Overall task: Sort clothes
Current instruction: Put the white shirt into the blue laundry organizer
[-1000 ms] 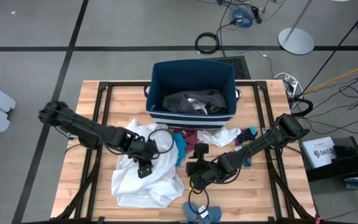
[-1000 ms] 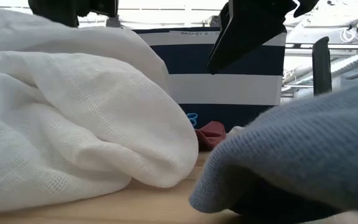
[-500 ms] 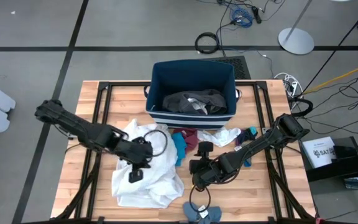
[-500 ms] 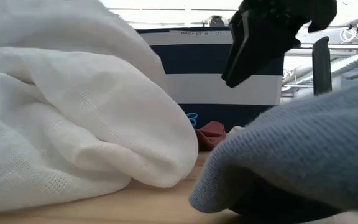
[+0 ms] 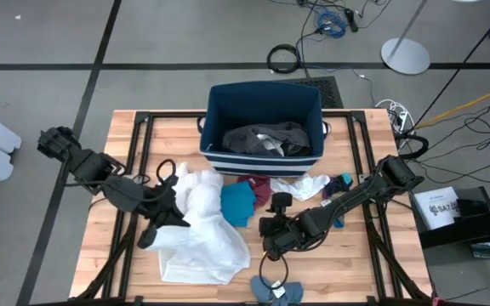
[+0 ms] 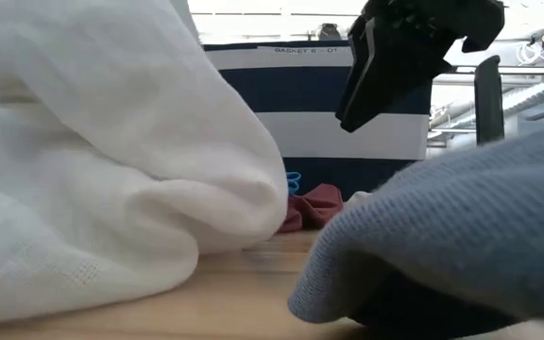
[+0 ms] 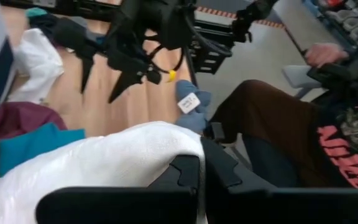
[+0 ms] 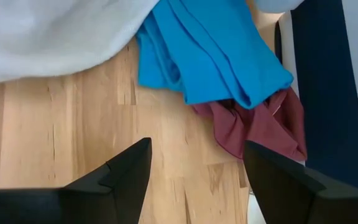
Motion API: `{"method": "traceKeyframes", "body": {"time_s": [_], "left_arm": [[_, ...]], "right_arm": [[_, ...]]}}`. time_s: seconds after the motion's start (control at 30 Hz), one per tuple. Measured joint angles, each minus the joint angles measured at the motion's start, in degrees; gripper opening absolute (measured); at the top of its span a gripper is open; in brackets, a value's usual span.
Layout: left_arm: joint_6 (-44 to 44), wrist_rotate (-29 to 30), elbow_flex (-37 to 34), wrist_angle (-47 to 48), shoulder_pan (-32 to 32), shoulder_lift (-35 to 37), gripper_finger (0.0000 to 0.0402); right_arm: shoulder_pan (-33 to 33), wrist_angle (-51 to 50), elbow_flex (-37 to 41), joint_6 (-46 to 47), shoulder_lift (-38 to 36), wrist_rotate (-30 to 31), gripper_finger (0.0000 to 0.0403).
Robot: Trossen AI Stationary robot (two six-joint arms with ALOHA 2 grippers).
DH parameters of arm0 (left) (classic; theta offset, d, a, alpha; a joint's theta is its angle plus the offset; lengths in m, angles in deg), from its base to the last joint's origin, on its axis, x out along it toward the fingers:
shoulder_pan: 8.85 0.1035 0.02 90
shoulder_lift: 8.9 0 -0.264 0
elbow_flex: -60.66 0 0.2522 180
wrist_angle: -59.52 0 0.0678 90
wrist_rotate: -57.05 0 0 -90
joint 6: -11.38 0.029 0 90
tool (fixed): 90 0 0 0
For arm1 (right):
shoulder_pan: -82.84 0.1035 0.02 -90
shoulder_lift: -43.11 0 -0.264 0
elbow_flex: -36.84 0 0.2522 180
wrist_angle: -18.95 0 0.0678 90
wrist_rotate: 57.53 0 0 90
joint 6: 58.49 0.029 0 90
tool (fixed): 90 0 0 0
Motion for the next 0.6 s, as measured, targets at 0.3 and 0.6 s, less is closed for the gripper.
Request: {"method": "traceKeyframes", "body": {"time_s": [0.3,0.6], "left_arm": [[0.0,0.89,-0.07,-0.03,-0.37,-0.2,0.0002],[1.78,1.08,-0.08,-0.44,-0.38,-0.17,0.0002]], "right_arm": [[-0.09,1.49,0.0,-0.48,0.0,0.0,0.024],[-0.44,4.0,0.0,-1.56,0.0,-0.03,0.024]]}}
